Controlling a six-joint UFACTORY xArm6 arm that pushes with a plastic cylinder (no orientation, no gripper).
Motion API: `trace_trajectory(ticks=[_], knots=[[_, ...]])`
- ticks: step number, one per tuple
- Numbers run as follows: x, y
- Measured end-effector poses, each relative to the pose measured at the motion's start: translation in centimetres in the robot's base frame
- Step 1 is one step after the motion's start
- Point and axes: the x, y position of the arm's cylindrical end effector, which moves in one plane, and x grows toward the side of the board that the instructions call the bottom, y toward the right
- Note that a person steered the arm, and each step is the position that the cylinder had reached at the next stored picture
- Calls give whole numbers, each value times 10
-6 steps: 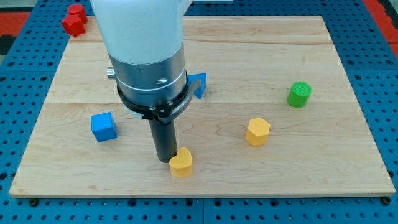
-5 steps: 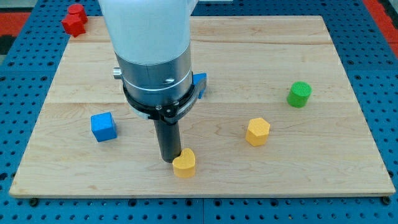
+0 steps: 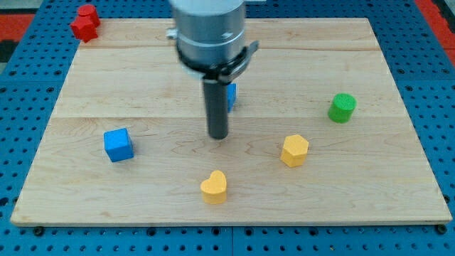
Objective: Move the yellow hexagon right to the yellow heart
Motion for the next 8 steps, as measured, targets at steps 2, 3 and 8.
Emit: trace_trajectory(ticks=[2,3,8], knots=[[-11,101],[6,111],[94,96]])
